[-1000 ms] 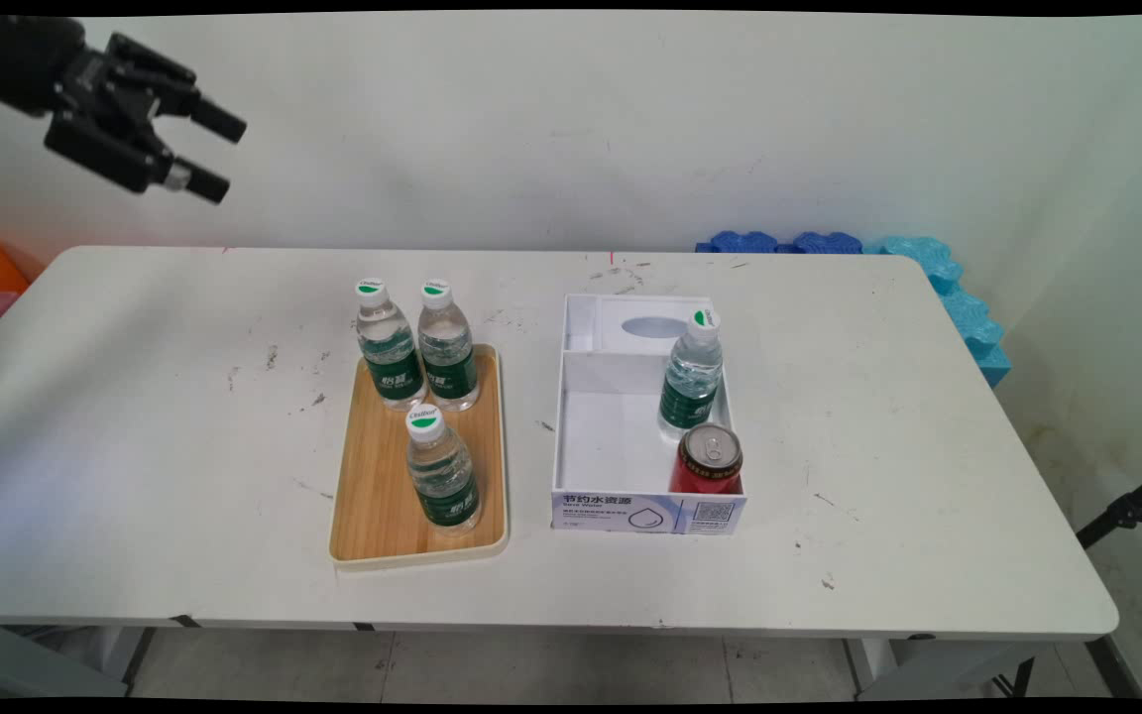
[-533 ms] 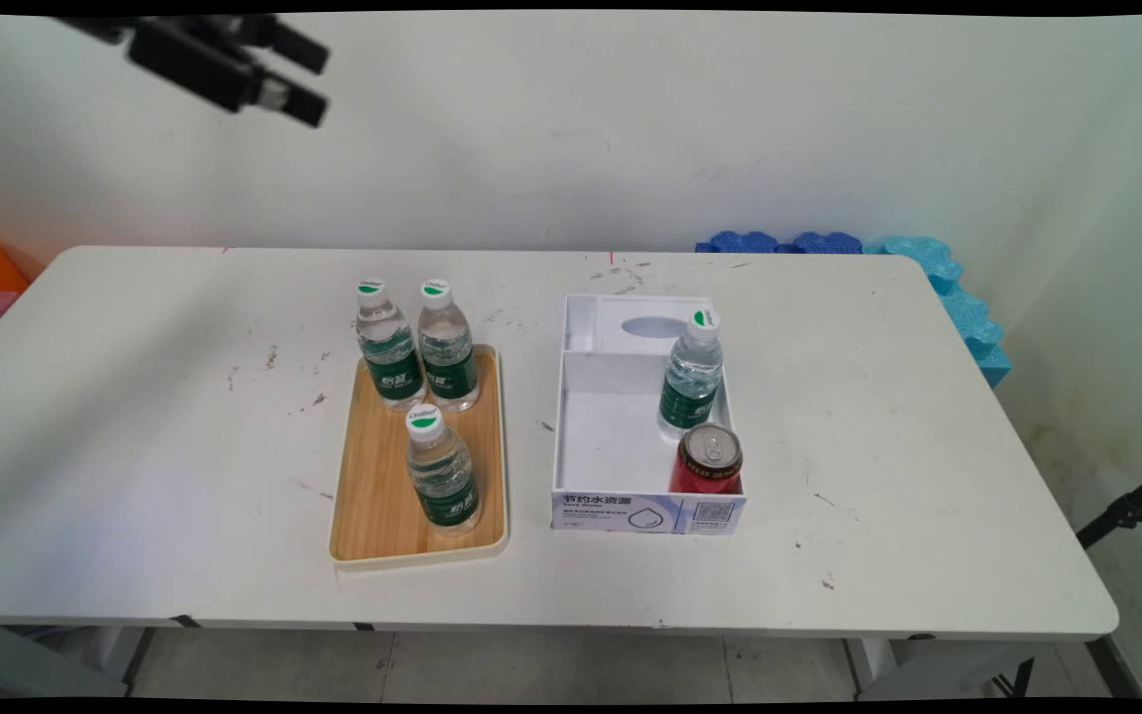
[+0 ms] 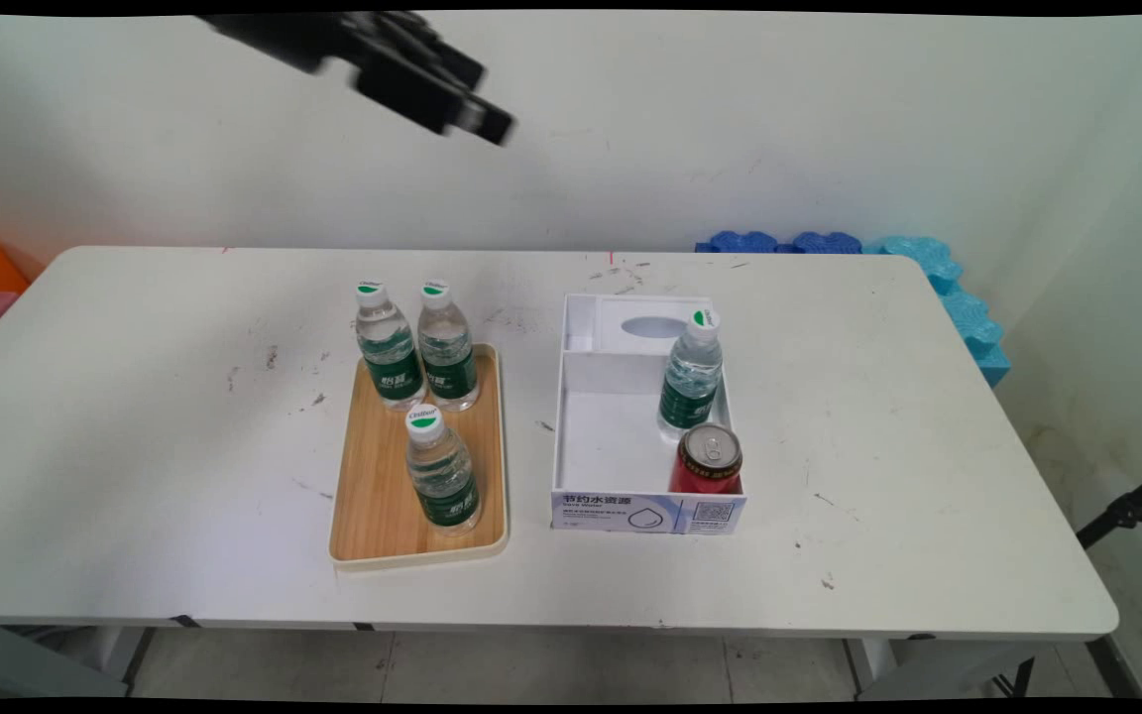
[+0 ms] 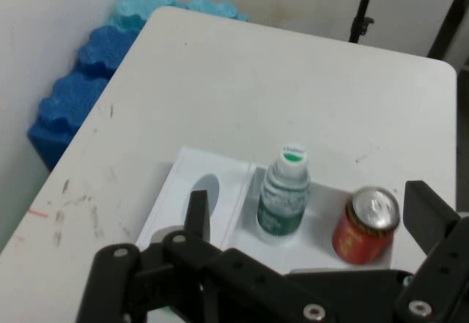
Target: Pick up the green bottle from the white box
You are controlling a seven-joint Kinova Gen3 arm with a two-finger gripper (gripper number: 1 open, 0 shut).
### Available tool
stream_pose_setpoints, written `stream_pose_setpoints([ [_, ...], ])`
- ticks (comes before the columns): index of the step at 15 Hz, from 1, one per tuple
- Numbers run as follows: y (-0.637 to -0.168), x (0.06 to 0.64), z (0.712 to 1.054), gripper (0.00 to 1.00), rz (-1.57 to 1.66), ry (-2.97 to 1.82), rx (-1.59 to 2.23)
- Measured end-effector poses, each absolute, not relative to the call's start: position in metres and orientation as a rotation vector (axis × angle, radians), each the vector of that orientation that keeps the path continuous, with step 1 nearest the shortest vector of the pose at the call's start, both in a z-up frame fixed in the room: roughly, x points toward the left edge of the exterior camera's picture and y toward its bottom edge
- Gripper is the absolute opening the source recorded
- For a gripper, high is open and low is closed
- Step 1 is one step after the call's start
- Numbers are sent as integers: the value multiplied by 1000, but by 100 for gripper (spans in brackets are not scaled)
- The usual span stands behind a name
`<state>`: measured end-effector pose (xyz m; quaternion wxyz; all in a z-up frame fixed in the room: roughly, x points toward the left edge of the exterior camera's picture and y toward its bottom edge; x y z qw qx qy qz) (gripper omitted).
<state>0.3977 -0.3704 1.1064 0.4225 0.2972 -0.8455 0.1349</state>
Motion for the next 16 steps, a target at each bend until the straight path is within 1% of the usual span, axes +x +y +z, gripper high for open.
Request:
stream_pose_setpoints([
  [4, -391, 354, 1079, 100, 346, -2139, 774],
  [9, -412, 305, 1035, 100, 329, -2212, 790],
  [16, -432, 260, 986, 100, 295, -2324, 789],
])
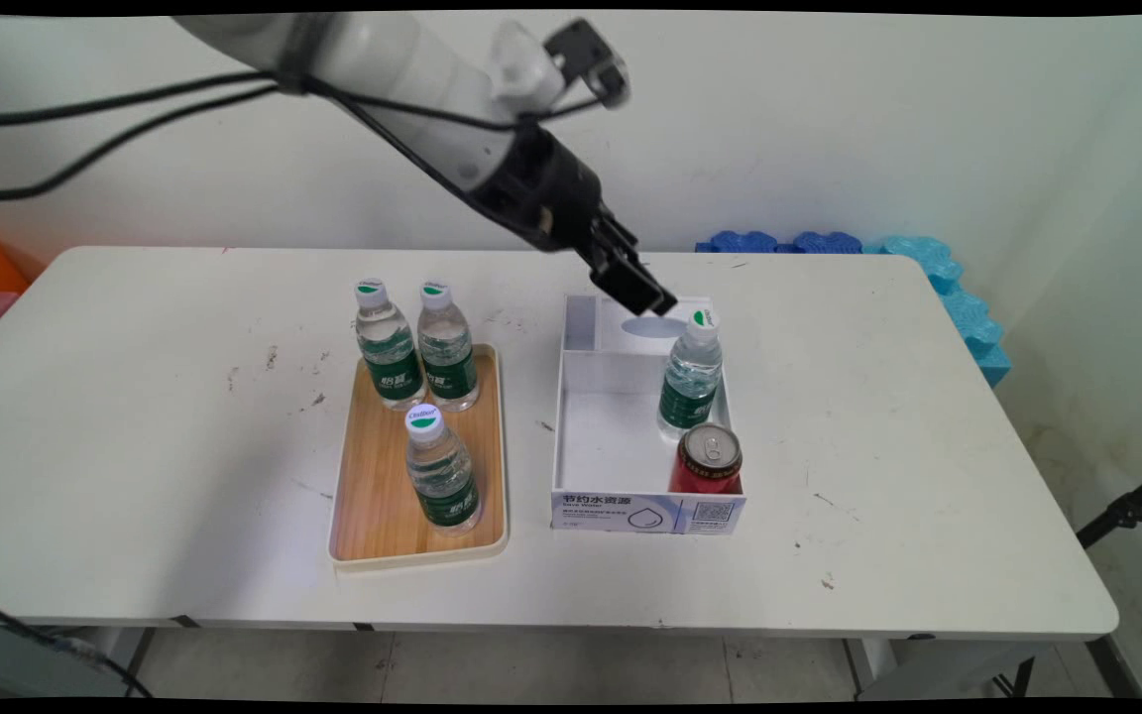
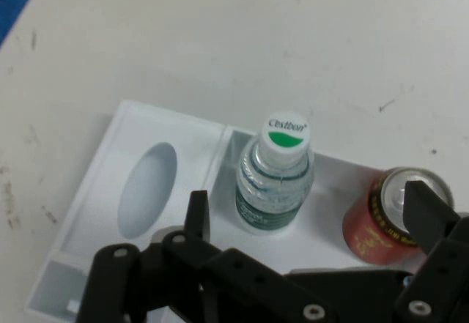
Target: Pick up the green bottle from the white box
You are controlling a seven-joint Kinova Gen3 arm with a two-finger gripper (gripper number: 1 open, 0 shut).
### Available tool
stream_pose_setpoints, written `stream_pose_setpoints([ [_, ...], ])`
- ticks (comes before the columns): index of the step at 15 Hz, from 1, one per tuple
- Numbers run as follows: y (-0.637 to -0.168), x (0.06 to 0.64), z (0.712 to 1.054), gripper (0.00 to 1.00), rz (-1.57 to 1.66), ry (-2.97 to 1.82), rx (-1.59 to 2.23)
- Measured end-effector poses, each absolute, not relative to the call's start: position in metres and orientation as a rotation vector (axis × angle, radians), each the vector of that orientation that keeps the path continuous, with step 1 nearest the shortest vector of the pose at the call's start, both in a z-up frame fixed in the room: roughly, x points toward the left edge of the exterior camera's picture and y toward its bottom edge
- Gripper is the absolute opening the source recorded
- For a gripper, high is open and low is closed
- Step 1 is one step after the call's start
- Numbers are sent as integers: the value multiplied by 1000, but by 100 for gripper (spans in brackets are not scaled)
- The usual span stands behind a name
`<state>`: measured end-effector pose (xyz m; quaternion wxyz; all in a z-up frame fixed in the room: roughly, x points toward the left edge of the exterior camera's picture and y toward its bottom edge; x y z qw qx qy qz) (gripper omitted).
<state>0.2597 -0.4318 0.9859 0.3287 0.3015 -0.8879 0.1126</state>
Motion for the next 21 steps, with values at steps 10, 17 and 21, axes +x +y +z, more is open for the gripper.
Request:
stream_pose_setpoints([
  [10, -459, 219, 931, 100, 271, -2420, 779],
  [17, -478, 200, 904, 100, 268, -2438, 781],
  [21, -484, 193, 895, 100, 262, -2437, 779],
])
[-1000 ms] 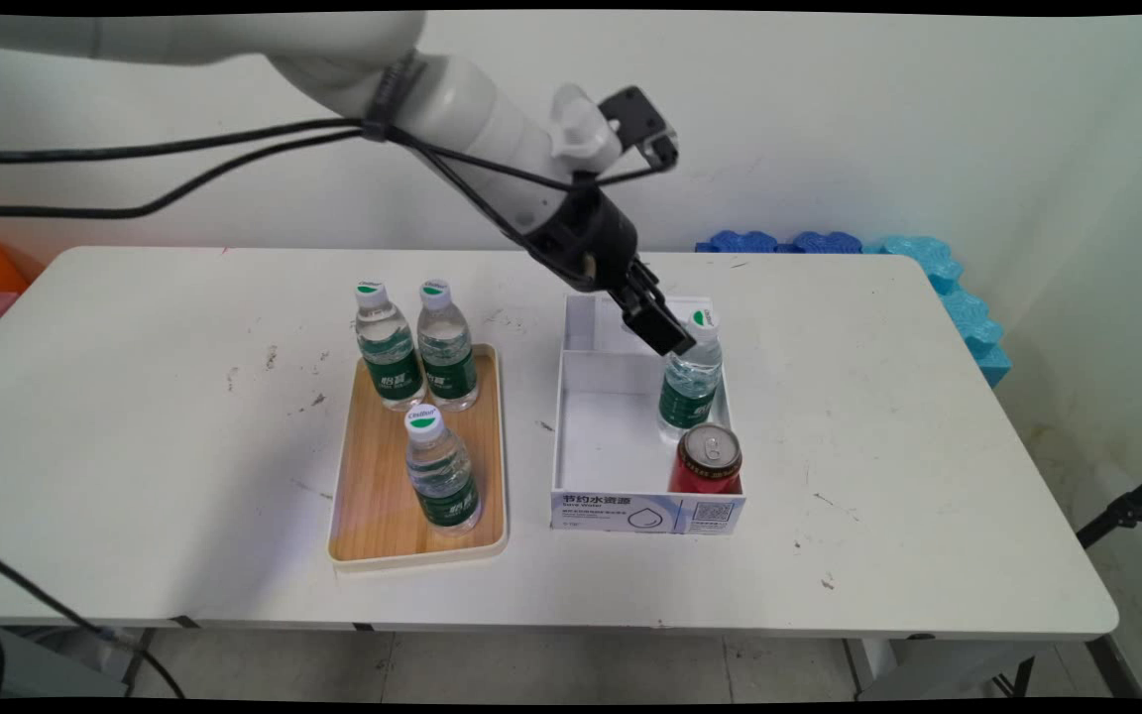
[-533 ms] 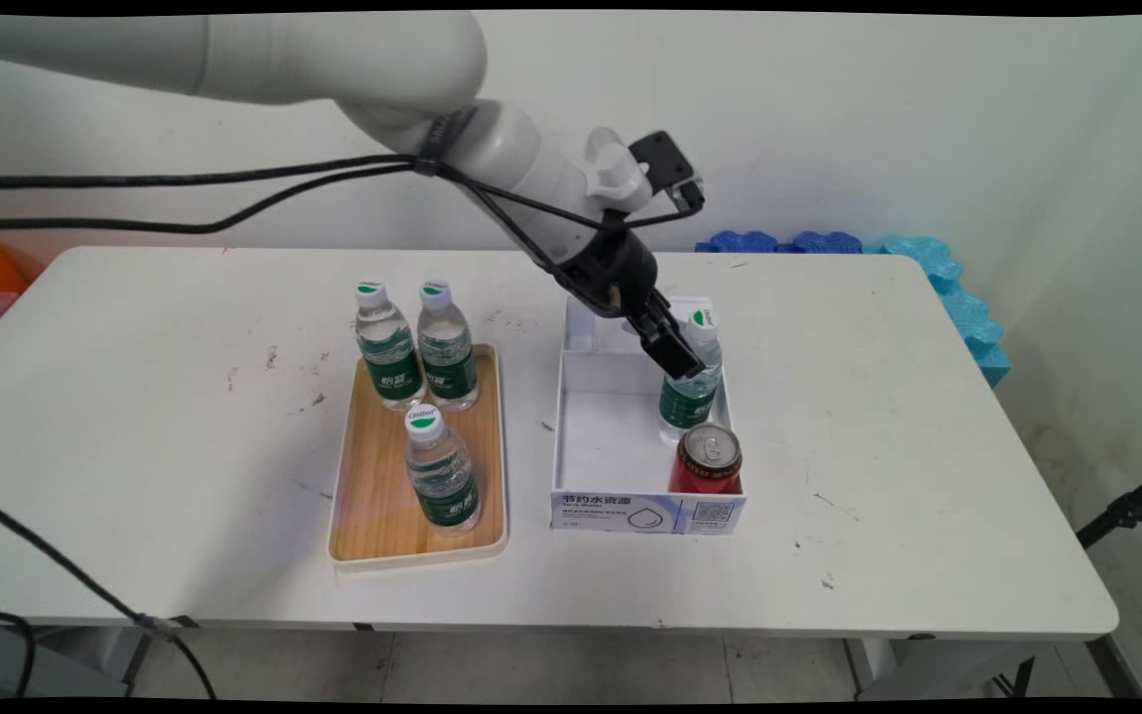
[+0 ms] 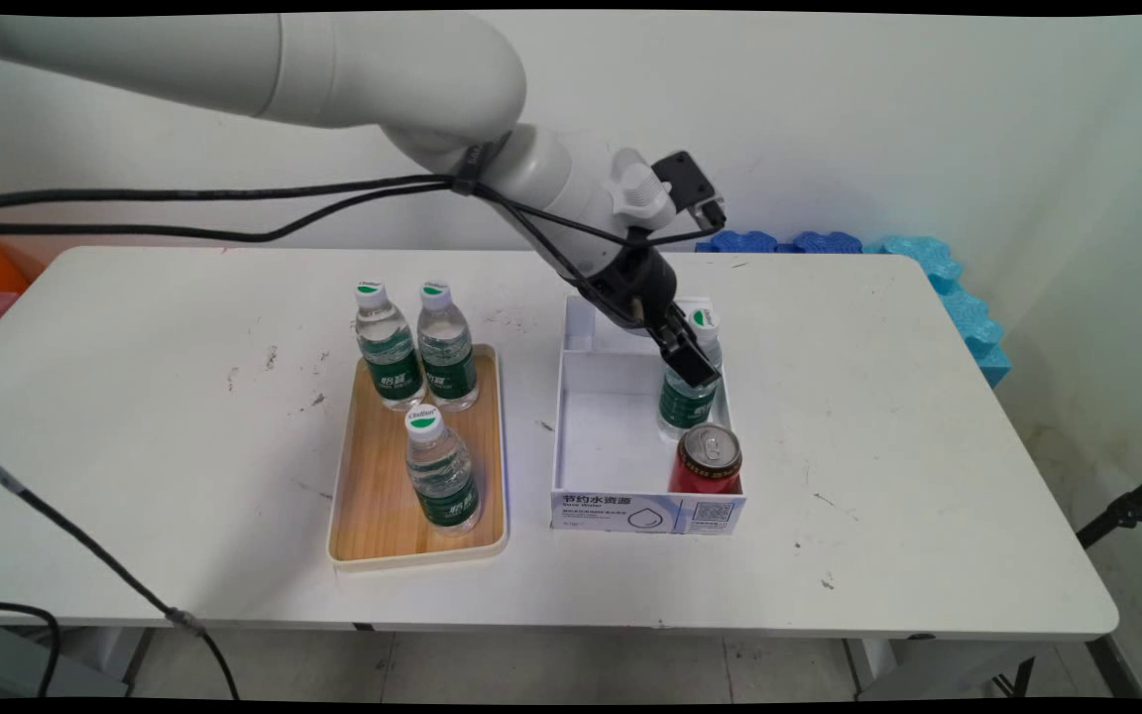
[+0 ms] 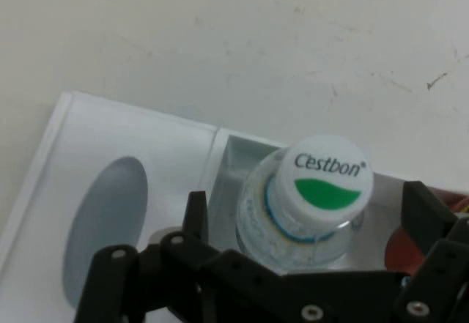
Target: Pick up the green bottle from the white box, then place the picked object on the tray
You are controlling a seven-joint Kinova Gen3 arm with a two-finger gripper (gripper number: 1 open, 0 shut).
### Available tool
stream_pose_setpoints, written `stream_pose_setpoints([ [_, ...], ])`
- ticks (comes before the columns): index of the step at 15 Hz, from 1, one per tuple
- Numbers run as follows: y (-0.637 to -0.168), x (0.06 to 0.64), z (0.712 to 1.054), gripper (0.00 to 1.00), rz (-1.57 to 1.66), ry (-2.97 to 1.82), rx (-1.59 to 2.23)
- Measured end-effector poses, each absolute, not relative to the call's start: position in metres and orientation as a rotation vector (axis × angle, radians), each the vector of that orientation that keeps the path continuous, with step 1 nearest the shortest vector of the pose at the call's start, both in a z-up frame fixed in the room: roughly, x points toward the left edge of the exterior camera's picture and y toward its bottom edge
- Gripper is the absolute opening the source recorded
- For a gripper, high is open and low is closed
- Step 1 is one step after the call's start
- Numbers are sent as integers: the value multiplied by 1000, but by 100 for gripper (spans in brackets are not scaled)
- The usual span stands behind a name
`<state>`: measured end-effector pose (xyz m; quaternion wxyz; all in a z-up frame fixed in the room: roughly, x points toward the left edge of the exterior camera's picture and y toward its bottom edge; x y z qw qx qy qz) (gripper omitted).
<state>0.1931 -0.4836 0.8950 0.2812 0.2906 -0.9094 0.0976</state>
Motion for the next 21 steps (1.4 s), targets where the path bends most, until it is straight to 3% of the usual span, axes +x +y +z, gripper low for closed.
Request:
stream_pose_setpoints([
  [6, -490, 186, 881, 100, 248, -2437, 775],
  [7, -491, 186, 879, 0, 248, -2438, 779],
  [15, -489, 196, 885, 0, 248, -2404, 762],
  [21, -459, 246, 953, 0, 228, -2331, 712],
])
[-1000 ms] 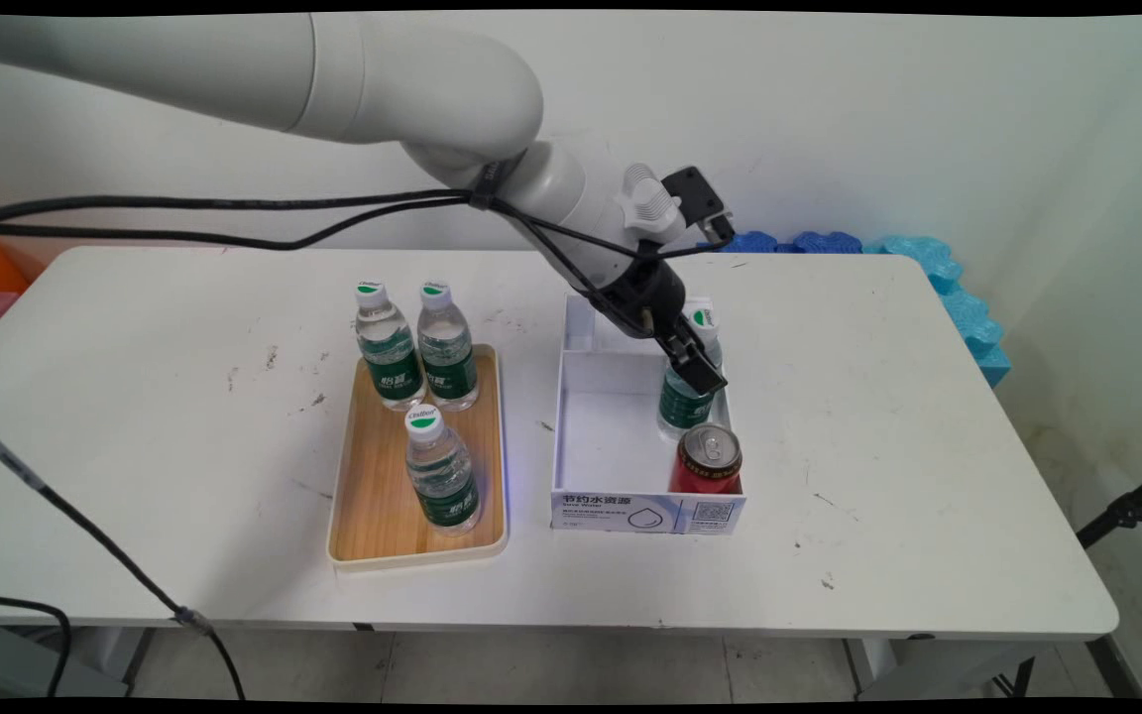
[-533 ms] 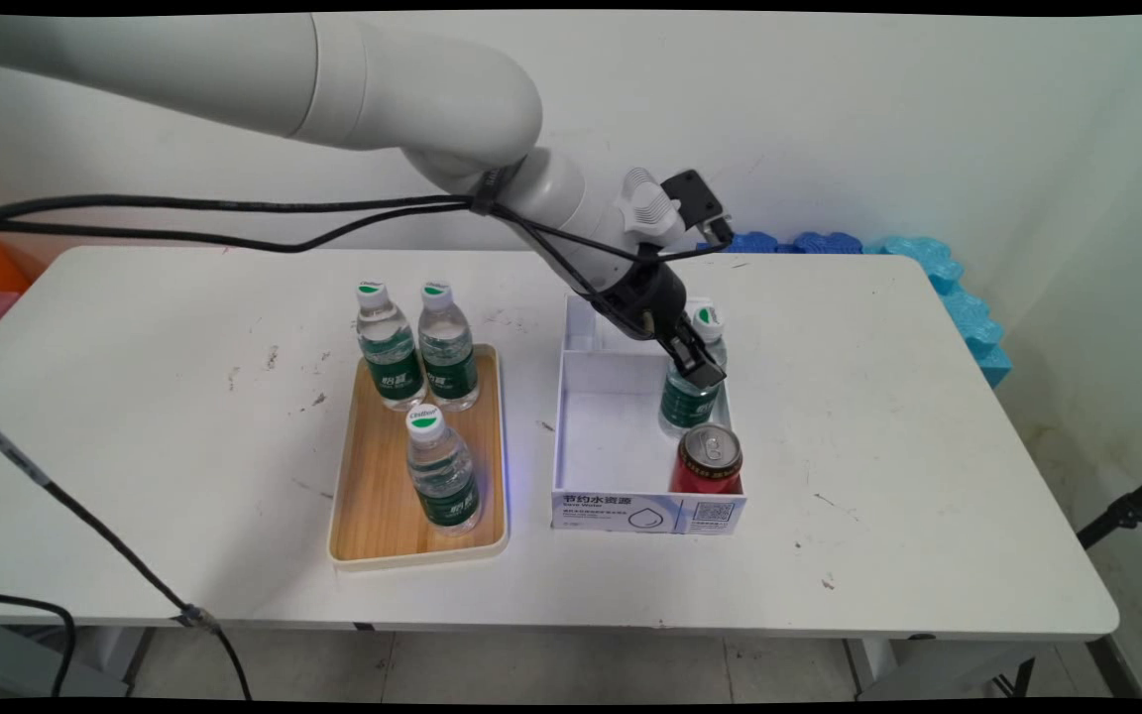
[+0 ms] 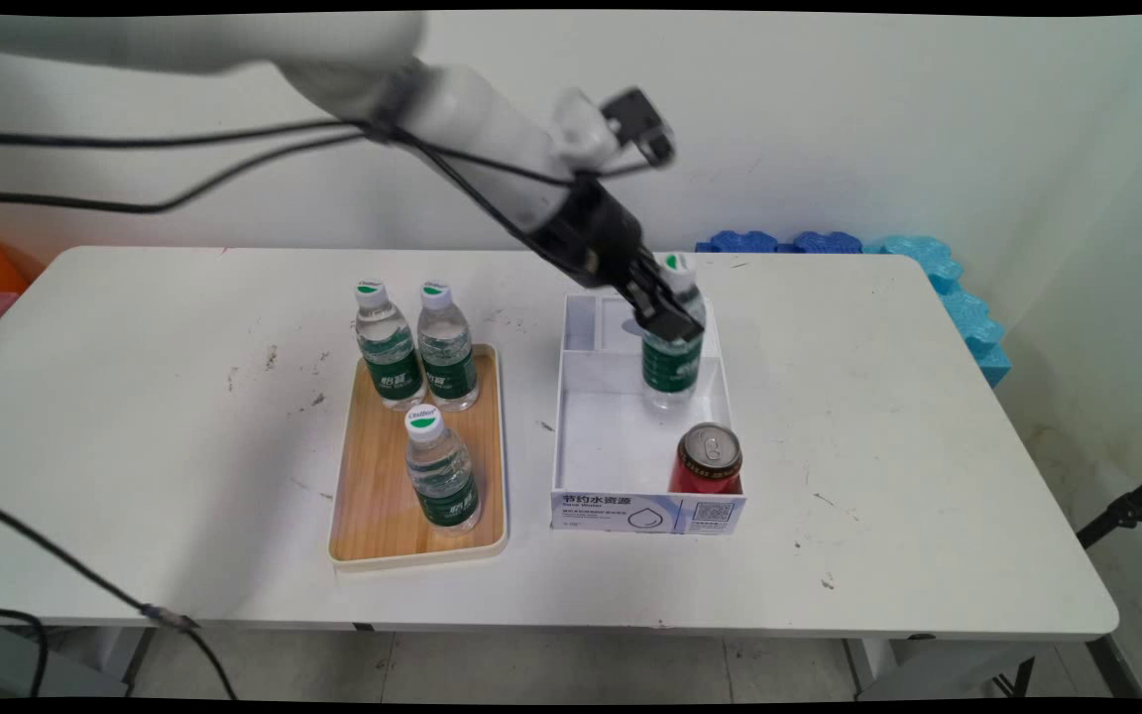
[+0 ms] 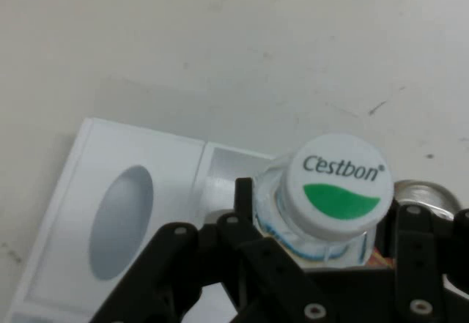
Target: Place the picked object on the tray
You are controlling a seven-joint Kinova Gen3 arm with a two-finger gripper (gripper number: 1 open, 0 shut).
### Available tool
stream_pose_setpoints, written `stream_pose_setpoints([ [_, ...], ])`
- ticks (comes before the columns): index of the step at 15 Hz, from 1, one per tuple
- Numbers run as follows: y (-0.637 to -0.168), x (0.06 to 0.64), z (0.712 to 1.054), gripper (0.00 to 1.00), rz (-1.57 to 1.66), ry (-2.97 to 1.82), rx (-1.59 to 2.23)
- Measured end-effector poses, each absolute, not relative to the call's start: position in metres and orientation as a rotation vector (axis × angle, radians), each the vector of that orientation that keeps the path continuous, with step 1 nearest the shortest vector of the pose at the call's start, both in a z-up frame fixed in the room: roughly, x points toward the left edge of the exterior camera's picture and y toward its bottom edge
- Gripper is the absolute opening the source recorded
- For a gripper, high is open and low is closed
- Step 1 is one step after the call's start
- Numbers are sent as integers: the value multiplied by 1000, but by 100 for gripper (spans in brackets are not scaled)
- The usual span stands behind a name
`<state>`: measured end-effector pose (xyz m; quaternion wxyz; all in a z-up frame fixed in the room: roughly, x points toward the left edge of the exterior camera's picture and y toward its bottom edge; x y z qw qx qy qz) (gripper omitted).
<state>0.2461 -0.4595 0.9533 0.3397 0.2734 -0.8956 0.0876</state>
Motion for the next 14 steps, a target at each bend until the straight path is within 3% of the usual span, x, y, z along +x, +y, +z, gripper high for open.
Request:
stream_pose_setpoints([
  [9, -421, 347, 1028, 0, 232, -2327, 601],
  [14, -397, 416, 1040, 0, 220, -2368, 532],
])
